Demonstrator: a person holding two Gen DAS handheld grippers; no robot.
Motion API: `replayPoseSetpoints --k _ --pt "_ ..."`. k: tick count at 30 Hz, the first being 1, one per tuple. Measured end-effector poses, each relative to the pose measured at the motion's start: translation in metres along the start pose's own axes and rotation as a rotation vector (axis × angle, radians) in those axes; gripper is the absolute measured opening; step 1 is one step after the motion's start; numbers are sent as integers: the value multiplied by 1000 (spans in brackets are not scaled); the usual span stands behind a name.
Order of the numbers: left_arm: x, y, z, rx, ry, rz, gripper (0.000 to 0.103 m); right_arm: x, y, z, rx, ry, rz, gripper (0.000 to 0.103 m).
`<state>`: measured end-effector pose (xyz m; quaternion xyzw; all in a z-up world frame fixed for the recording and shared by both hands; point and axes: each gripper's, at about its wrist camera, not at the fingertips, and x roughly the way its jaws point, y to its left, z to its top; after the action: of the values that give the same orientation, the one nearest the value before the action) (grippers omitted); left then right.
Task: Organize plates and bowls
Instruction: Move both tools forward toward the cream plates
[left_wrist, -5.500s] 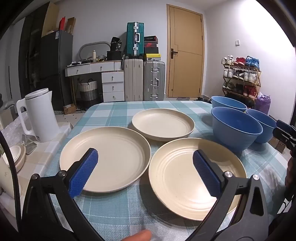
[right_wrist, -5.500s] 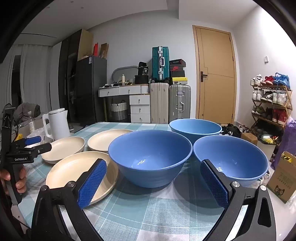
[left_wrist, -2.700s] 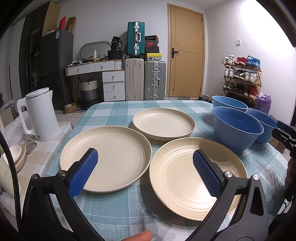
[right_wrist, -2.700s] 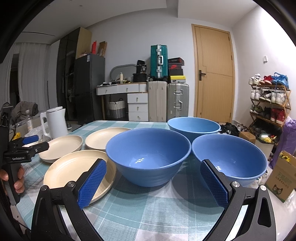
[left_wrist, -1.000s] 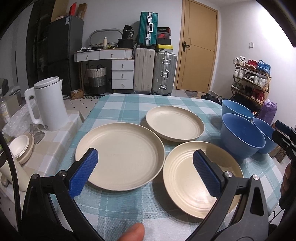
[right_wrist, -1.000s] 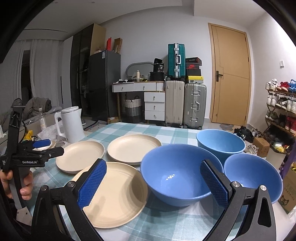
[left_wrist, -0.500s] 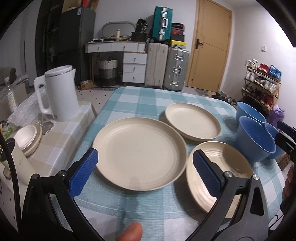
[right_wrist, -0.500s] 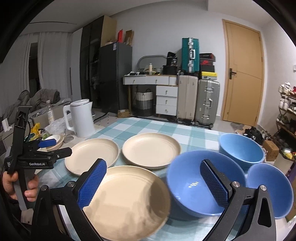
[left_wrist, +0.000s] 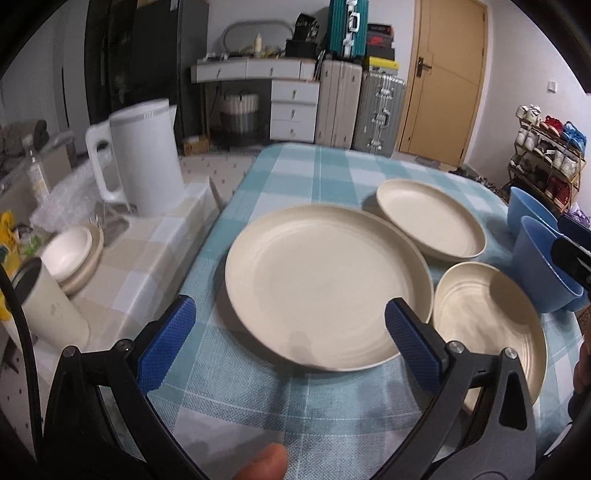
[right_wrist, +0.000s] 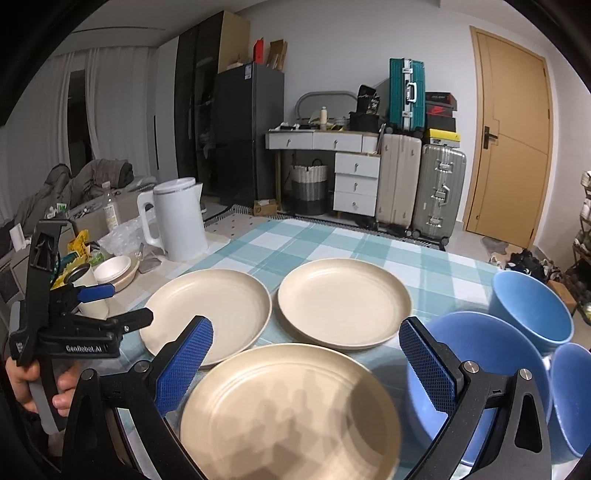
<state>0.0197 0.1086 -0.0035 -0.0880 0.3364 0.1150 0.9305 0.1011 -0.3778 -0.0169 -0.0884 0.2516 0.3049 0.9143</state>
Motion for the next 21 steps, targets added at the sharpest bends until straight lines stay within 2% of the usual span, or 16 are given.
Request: replayPoseSetpoints --k 6,21 --pt "24 15 -6 -48 71 28 102 31 15 6 -14 46 24 103" --pt "58 52 -16 -193 179 19 102 105 42 11 -10 232 87 103"
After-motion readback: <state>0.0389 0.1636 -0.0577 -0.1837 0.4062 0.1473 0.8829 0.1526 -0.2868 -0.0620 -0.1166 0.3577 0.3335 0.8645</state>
